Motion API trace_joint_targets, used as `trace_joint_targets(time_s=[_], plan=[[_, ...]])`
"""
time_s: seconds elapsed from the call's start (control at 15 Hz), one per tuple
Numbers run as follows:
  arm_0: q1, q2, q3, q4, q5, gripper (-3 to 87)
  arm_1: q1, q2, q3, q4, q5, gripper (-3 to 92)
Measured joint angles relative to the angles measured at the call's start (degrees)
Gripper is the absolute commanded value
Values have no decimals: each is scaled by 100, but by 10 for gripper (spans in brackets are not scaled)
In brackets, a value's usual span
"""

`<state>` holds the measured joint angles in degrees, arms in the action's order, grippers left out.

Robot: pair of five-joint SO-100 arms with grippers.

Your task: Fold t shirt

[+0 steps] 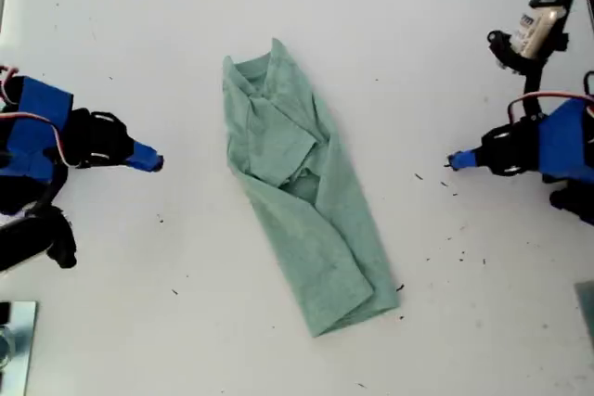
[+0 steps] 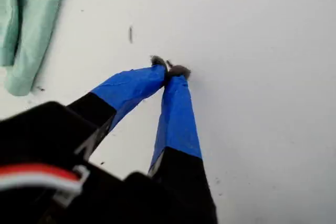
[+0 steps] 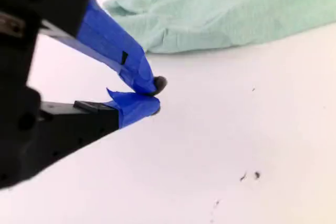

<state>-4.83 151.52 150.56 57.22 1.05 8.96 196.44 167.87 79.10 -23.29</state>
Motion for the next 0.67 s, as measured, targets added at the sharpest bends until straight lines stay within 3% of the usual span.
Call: trace_joint_targets(time_s=[0.2,0.27,0.4,0.67], plan=[[809,-3850,-4395,940,527,0,-993,-3498,-3551,747,88,29],[967,-5159,-6038,1239,738,189,-1336,-4799,-4992,1143,79,204],[1310,-7488,-8877,1731,1055,271,-1837,-6434,-7040,1582,44,353],[1556,-8745,-9738,1591,1090,283,-2224,-7611,-7875,1916,343,355]])
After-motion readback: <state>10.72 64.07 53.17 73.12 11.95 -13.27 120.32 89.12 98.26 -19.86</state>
